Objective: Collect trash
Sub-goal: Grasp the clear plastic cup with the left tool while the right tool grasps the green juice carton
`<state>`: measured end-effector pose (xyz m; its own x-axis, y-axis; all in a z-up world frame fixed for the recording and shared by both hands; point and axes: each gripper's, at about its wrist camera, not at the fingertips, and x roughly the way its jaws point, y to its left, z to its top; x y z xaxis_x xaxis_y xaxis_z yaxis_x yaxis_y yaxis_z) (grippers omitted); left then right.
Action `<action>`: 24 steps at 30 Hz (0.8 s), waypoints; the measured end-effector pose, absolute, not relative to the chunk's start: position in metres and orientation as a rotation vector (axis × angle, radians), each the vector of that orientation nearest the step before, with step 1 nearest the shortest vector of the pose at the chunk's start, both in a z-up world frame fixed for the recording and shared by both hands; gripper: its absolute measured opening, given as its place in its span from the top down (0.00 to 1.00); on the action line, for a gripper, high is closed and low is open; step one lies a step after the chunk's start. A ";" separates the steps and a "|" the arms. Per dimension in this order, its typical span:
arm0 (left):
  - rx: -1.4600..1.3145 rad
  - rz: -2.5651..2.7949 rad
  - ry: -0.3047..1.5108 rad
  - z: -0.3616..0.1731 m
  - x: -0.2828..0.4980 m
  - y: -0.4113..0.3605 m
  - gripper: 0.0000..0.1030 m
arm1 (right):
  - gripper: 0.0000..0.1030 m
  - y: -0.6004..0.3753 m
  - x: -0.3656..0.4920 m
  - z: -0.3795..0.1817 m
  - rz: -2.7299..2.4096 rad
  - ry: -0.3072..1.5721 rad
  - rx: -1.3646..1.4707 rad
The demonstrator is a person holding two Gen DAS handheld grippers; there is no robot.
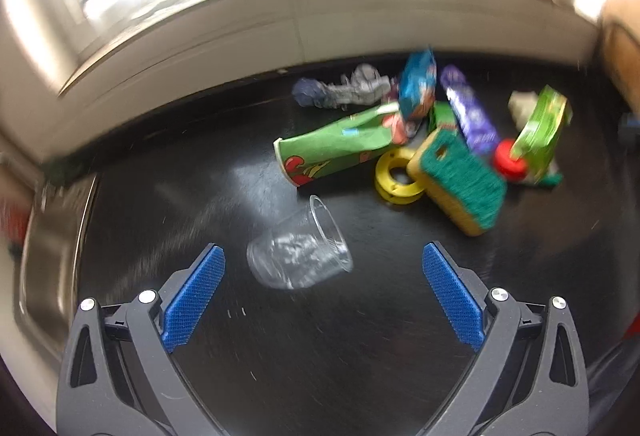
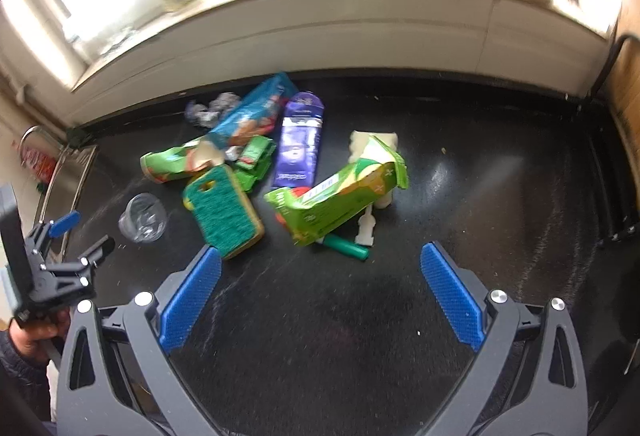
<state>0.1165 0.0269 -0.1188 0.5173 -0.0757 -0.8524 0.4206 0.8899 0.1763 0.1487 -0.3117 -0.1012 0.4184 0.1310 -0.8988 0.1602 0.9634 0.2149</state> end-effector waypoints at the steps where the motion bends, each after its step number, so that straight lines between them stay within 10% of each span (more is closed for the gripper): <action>1: 0.410 -0.321 0.981 -0.124 0.120 0.026 0.06 | 0.06 -0.315 0.154 -0.107 -0.026 1.154 0.307; 12: 0.596 -0.635 0.952 -0.180 0.162 0.028 0.06 | 0.12 -0.337 0.228 -0.187 -0.152 1.317 0.492; 16: 0.661 -0.685 0.967 -0.201 0.168 0.025 0.07 | 0.33 -0.332 0.238 -0.196 -0.155 1.349 0.502; 19: 0.671 -0.739 0.955 -0.203 0.163 0.022 0.30 | 0.53 -0.329 0.241 -0.195 -0.169 1.357 0.494; 24: 0.602 -0.702 1.004 -0.194 0.157 0.017 0.41 | 0.67 -0.327 0.239 -0.178 -0.152 1.335 0.479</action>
